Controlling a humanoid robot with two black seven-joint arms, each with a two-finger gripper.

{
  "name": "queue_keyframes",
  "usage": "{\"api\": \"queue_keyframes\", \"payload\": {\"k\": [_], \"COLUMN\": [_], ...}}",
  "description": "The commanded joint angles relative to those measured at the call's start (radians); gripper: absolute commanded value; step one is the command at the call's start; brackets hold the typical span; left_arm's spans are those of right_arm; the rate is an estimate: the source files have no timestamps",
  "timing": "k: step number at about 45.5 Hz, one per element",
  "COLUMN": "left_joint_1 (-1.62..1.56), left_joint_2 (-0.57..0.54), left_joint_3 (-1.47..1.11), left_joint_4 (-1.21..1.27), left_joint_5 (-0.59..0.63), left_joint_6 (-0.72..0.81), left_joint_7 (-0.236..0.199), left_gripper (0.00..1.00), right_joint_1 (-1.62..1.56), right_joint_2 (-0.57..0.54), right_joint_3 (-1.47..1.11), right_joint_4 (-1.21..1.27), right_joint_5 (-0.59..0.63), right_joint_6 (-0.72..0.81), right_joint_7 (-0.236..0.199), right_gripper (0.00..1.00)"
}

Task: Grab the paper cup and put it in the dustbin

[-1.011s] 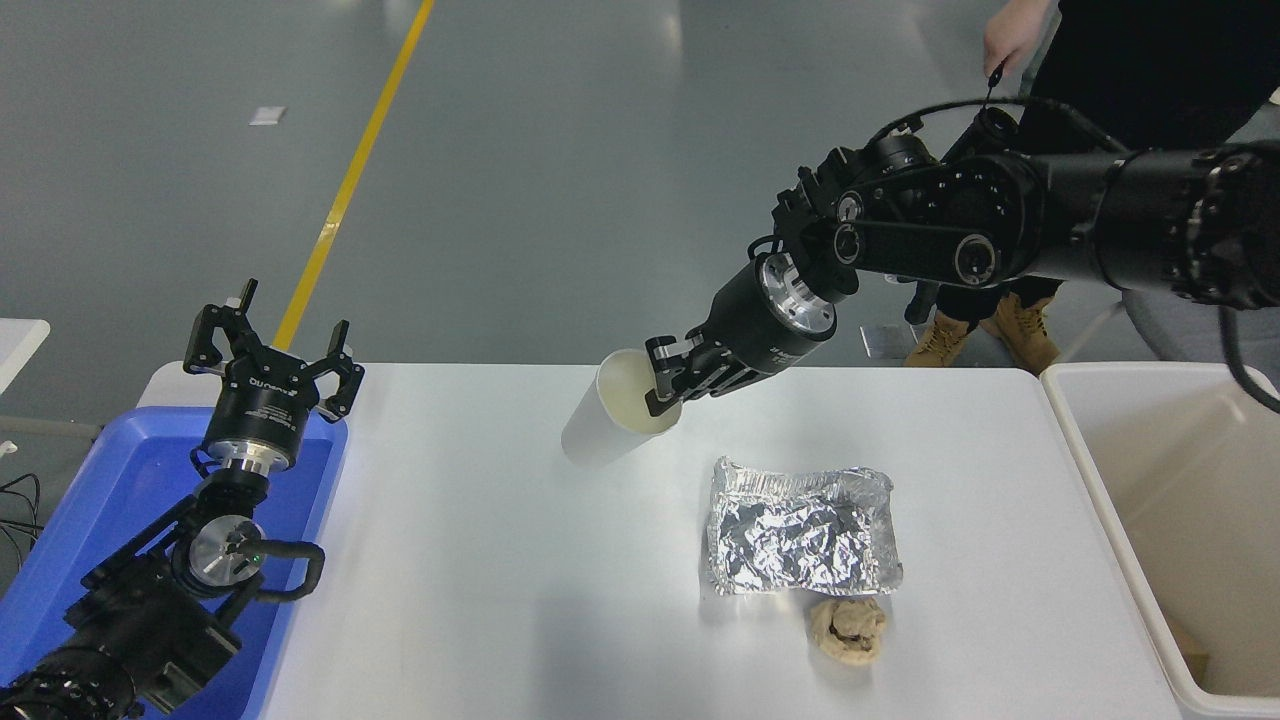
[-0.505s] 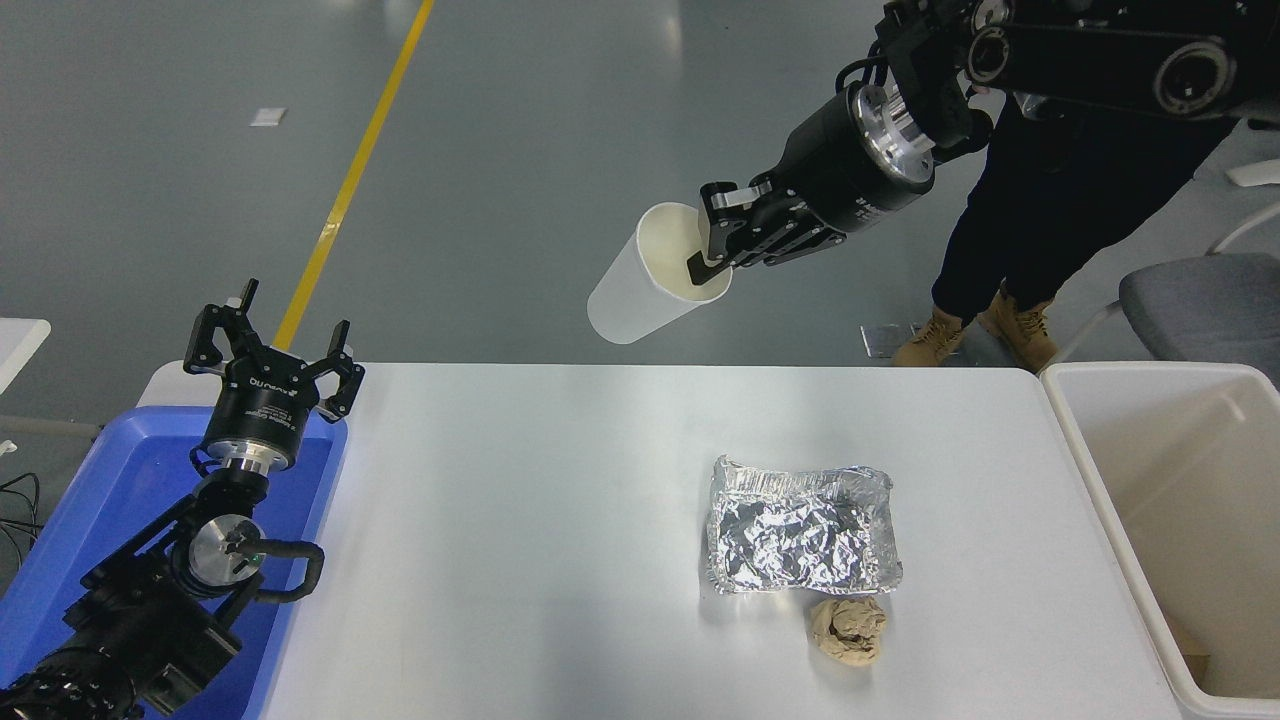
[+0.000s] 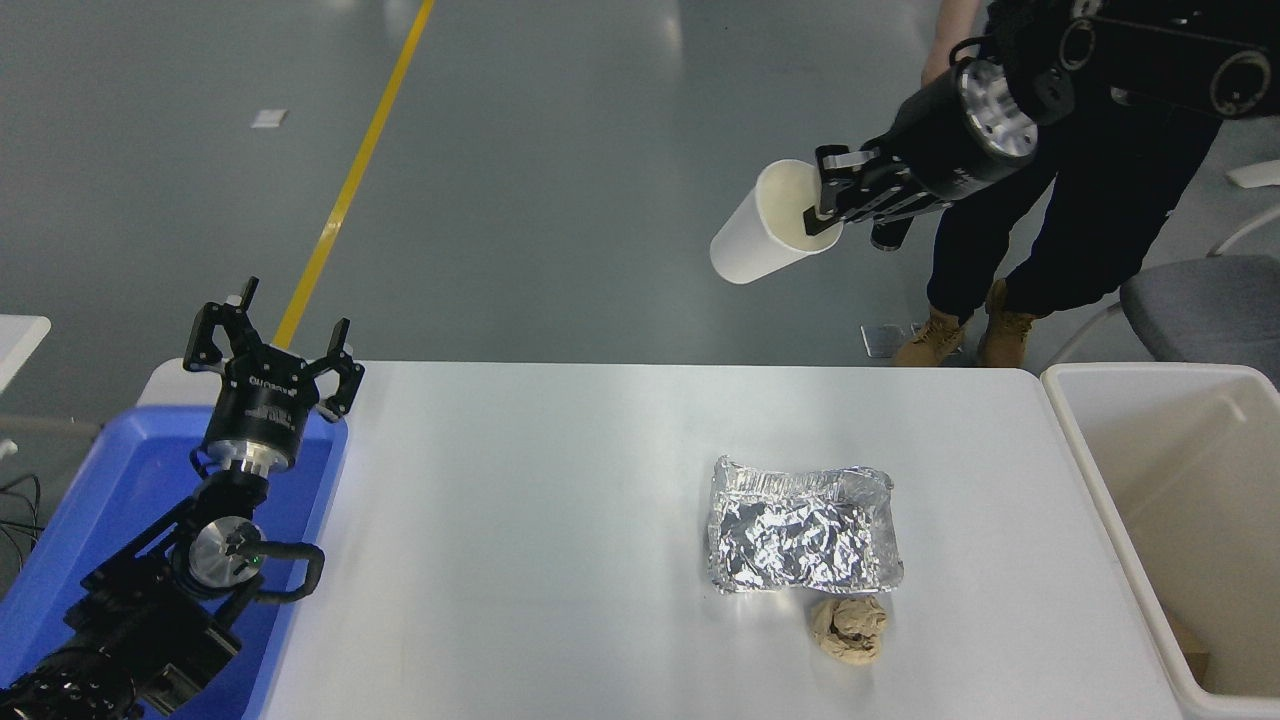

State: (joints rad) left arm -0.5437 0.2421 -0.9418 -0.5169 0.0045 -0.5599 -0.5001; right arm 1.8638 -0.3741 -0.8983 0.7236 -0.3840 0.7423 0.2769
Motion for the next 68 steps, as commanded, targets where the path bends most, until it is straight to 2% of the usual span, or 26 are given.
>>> {"api": "queue_keyframes", "payload": {"k": [1, 15, 30, 40, 48, 54, 56, 68], "left_joint_1": [0.001, -0.001, 0.001, -0.001, 0.001, -0.001, 0.001, 0.001], "left_joint_2": [0.000, -0.001, -0.001, 0.000, 0.000, 0.000, -0.001, 0.000], "left_joint_3": [0.000, 0.000, 0.000, 0.000, 0.000, 0.000, -0.002, 0.000], "left_joint_4": [0.000, 0.000, 0.000, 0.000, 0.000, 0.000, 0.000, 0.000], "left_joint_5": [0.000, 0.000, 0.000, 0.000, 0.000, 0.000, 0.000, 0.000], "left_joint_6": [0.000, 0.000, 0.000, 0.000, 0.000, 0.000, 0.000, 0.000], "left_joint_7": [0.000, 0.000, 0.000, 0.000, 0.000, 0.000, 0.000, 0.000], "left_gripper": [0.98, 0.98, 0.98, 0.98, 0.98, 0.98, 0.98, 0.98], "right_joint_1": [-0.141, -0.383, -0.676, -0.865, -0.942, -1.000, -1.022, -1.167], "right_joint_2": [-0.084, -0.141, -0.166, -0.166, -0.161, -0.160, -0.158, -0.120], "right_joint_3": [-0.074, -0.079, -0.076, -0.073, -0.060, -0.031, -0.016, 0.111], "right_joint_4": [-0.167, -0.415, -0.613, -0.671, -0.684, -0.687, -0.687, -0.704], "right_joint_5": [-0.006, 0.013, 0.080, 0.203, 0.283, 0.385, 0.413, 0.439], "right_joint_6": [-0.046, -0.104, -0.247, -0.369, -0.465, -0.500, -0.518, -0.649], "right_joint_7": [-0.001, -0.002, -0.012, -0.074, -0.160, -0.252, -0.271, -0.283], "right_gripper": [0.00, 0.00, 0.00, 0.00, 0.00, 0.00, 0.00, 0.00]}}
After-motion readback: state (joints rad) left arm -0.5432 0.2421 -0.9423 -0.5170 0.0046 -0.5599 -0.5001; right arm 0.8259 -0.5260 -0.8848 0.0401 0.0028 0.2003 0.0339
